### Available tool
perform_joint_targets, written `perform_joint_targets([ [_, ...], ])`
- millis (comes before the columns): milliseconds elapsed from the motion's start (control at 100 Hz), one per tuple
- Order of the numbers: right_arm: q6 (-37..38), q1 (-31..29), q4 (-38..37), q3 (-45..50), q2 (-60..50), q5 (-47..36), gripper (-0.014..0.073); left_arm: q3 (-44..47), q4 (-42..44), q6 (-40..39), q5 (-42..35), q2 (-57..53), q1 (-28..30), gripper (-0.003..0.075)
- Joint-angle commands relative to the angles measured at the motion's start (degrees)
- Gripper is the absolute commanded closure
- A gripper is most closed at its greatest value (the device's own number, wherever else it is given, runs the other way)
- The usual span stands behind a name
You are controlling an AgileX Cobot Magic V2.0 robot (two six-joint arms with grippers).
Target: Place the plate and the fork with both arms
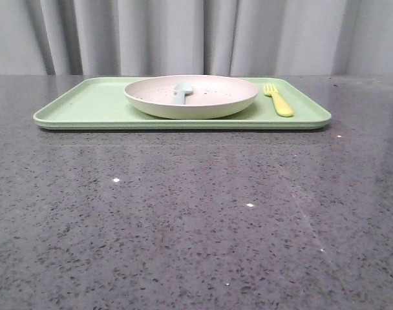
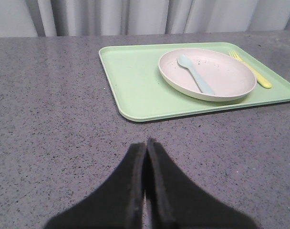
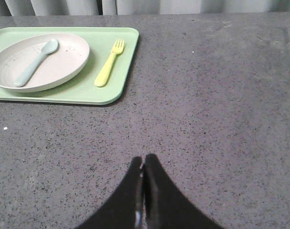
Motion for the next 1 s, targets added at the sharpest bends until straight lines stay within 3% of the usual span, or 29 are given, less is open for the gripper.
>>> perform_joint_targets([
  [0,-0.6,0.0,-1.4,-1.3,0.7,-4.6,0.061,-1.3,-0.3,-0.7,-4.9,0.4,-0.3,0.0741],
  [860,-0.6,0.0,-1.4,-1.3,0.7,-4.6,0.061,-1.1,2.4,-0.7,-5.1,-0.4,0.0,0.0741],
  [990,-0.6,0.0,-1.4,-1.3,0.7,-4.6,0.061,1.3,2.4,-0.7,-10.3,-2.3,3.1,0.0741],
])
